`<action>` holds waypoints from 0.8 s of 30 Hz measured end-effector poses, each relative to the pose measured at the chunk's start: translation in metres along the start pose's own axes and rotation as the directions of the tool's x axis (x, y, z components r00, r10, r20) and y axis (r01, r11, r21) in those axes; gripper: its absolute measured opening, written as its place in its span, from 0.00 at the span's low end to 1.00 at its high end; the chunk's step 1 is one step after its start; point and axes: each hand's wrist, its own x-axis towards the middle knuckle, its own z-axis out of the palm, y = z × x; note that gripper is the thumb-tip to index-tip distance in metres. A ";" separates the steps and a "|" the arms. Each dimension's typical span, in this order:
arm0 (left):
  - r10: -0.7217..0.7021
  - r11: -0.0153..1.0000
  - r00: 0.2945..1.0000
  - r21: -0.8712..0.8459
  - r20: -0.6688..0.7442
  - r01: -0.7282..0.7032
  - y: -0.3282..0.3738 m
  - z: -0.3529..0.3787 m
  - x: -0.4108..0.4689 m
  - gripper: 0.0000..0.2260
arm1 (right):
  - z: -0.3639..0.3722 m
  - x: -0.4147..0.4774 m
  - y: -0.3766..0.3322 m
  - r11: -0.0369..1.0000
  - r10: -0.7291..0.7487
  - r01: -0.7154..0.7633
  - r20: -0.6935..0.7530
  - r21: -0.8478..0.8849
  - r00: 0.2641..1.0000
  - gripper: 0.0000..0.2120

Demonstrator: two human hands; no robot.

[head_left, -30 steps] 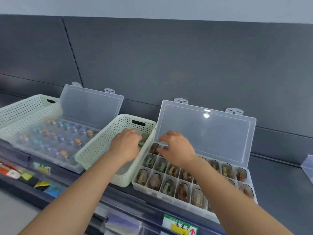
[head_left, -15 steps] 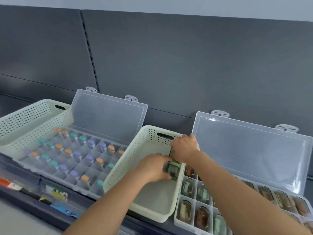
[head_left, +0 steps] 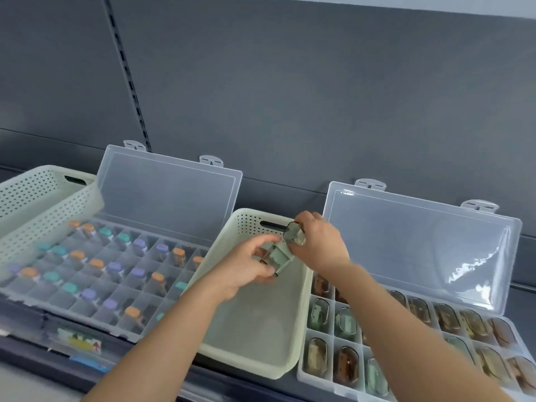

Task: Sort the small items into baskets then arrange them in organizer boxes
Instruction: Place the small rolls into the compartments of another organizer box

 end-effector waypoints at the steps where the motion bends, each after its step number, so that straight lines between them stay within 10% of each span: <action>1: 0.010 0.997 1.000 -0.082 0.002 -0.010 0.003 0.003 -0.002 0.25 | -0.005 -0.006 0.002 0.998 0.015 -0.013 -0.040 0.057 0.999 0.19; 9: 0.199 0.980 0.966 0.055 -0.162 -0.193 0.034 0.065 -0.029 0.11 | -0.056 -0.080 0.037 0.956 0.072 0.013 -0.277 0.292 0.958 0.20; 24: 0.341 0.739 0.934 0.584 0.103 -0.334 0.031 0.255 -0.097 0.23 | -0.133 -0.254 0.172 0.910 0.227 -0.147 -0.168 0.387 0.959 0.18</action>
